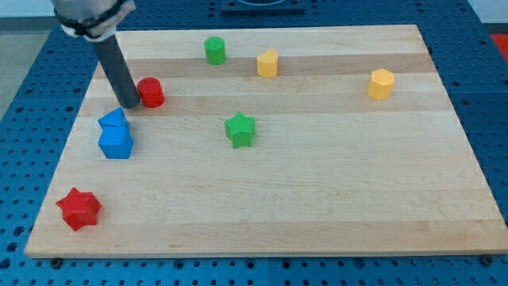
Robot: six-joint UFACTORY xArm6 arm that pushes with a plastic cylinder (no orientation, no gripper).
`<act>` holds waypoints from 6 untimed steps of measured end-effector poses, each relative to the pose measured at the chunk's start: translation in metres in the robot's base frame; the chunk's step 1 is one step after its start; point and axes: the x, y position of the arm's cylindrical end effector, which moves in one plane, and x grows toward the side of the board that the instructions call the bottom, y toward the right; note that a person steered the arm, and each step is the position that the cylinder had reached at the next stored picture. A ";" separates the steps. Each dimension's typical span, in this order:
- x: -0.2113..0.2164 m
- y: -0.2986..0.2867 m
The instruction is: Touch the top of the triangle
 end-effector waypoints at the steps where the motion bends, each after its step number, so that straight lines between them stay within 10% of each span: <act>1: 0.030 0.012; 6: 0.006 -0.009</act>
